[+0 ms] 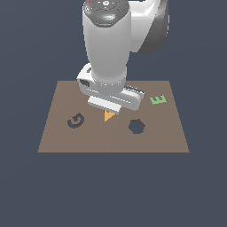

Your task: Insert a designated object into the corresponding slot on a board.

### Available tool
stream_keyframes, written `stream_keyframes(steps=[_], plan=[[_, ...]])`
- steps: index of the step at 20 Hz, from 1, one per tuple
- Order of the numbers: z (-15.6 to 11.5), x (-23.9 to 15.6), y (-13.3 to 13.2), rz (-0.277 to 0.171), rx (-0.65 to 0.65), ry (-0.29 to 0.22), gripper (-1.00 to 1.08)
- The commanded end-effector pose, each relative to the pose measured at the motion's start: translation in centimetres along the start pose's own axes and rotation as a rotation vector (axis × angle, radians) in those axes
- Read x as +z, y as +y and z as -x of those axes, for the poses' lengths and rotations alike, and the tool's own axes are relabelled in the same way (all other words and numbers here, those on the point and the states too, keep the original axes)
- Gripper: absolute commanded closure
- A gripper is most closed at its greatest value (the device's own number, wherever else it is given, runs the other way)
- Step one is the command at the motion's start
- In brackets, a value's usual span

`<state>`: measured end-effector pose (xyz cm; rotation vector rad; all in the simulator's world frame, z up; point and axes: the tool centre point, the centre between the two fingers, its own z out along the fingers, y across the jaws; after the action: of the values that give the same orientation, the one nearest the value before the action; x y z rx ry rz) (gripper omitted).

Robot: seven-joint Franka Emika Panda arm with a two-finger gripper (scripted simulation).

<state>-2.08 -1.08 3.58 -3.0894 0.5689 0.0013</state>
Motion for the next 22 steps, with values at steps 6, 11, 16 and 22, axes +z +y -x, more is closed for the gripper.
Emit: stream_keyframes(steps=[6,11,16,22], plan=[[-2.2,-0.3,-6.8,0.000,0.027,0.000,1.08],[-3.2,-0.4,-9.5,0.000,0.037,0.000,1.08],[-3.8,-0.5,-11.0,0.000,0.044,0.000,1.08],[-4.2,-0.5,-11.7,0.000,0.046,0.000,1.08]])
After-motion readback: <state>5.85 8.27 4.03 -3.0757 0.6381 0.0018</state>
